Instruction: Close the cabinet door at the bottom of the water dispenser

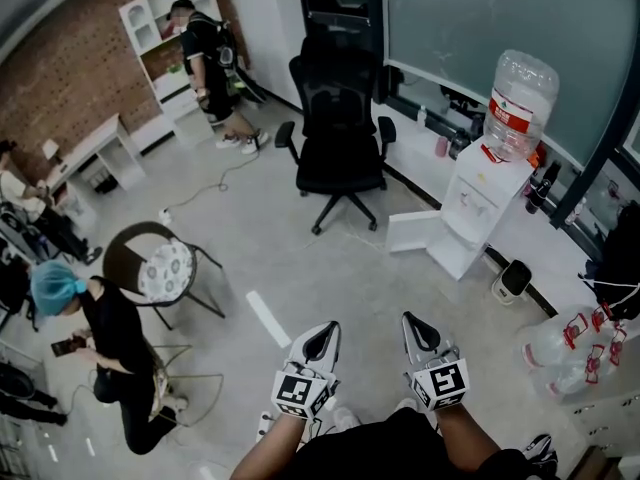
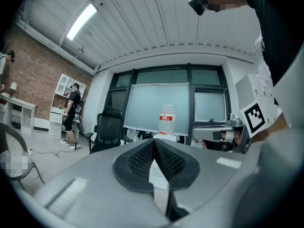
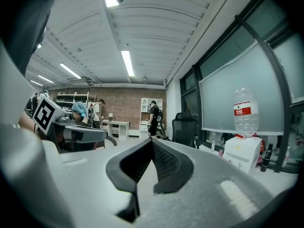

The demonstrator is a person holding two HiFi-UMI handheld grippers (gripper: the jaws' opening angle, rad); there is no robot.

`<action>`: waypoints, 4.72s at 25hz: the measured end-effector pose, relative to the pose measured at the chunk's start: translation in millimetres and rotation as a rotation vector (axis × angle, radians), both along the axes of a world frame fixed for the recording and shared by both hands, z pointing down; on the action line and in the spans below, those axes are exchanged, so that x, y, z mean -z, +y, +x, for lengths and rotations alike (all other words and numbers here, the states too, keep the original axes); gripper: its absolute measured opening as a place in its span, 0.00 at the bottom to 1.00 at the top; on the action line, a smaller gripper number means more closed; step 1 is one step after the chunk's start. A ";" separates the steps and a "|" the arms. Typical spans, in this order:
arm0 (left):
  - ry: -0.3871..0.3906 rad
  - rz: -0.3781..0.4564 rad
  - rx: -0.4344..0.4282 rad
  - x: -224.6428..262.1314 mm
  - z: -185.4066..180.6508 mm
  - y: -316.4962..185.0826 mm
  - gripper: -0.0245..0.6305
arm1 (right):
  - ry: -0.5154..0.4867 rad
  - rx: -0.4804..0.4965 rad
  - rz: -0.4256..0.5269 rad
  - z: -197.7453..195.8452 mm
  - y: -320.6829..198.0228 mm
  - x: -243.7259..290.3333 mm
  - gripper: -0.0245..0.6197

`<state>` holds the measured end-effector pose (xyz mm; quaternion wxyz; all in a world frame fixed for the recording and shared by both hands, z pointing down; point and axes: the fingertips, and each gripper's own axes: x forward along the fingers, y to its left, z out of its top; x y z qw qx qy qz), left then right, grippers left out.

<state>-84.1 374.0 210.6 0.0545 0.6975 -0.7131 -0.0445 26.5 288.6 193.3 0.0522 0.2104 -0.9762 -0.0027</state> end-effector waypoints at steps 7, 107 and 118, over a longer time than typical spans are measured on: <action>-0.002 -0.009 -0.072 -11.4 2.3 -24.3 0.07 | 0.033 -0.037 0.024 5.8 -10.2 -5.3 0.04; 0.012 -0.171 -0.481 -387.9 -83.4 -579.5 0.07 | 0.112 -0.488 0.054 -46.5 -493.3 -358.5 0.04; -0.029 -0.069 -0.510 -524.2 -74.4 -618.9 0.07 | 0.084 -0.504 0.152 -54.3 -526.1 -490.0 0.04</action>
